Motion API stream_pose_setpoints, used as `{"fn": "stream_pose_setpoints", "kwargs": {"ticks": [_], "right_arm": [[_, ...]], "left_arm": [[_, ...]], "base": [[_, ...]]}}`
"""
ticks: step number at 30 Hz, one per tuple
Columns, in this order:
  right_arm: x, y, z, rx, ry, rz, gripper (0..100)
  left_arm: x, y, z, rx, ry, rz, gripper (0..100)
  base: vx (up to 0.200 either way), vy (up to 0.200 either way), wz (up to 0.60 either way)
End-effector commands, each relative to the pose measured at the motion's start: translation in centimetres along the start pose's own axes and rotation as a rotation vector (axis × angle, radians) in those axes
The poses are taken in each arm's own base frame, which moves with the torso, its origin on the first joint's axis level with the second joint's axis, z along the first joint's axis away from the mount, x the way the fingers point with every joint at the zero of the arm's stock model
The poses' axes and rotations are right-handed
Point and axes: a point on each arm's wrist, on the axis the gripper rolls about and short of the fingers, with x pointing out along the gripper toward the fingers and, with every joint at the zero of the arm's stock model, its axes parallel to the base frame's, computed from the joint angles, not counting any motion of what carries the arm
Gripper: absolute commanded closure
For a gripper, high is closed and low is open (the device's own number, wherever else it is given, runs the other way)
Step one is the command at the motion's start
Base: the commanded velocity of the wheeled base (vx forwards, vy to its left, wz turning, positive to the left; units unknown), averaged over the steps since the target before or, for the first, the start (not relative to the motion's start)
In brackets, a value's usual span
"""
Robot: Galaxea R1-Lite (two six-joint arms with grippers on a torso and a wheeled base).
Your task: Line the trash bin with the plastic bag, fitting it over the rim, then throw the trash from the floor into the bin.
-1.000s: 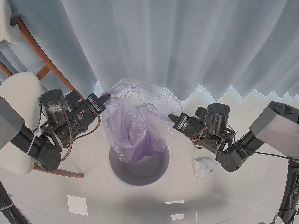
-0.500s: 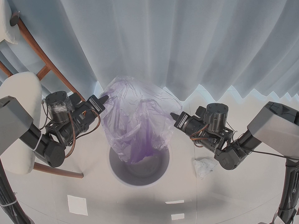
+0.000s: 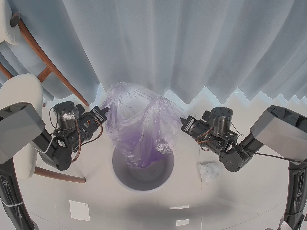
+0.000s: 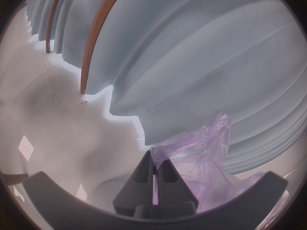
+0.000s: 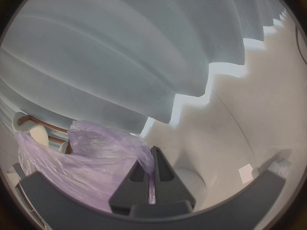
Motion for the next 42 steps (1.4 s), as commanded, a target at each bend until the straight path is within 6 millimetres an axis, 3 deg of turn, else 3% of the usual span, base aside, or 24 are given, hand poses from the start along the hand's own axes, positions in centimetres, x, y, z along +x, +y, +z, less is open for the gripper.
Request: {"fn": "stream_pose_setpoints", "kwargs": {"ticks": [1,10,26,34,42], "right_arm": [[0.4,-1.1,-0.2,0.002,0.018,-0.038,100],[0.7,-2.7,-0.4,-0.03,0.031,-0.077,100],[-0.4,-4.6,-1.2,-0.11,0.116,-0.14,100],[-0.9,-5.1,-1.9,-0.137,0.159,-0.147,100],[-0.9,-5.0,-2.0,-0.148,0.158,-0.139,100]], "left_arm": [[1.0,2.1,-1.4,-0.009,0.033,0.048,100],[1.6,4.4,-3.1,-0.022,0.085,0.107,100],[0.6,6.3,-3.1,-0.048,0.178,0.243,100],[-1.0,5.4,-2.6,-0.064,0.258,0.264,100],[-1.0,5.6,-2.9,-0.07,0.279,0.263,100]], "base": [[0.0,0.0,0.0],[0.0,0.0,0.0],[0.0,0.0,0.0],[0.0,0.0,0.0],[0.0,0.0,0.0]]}}
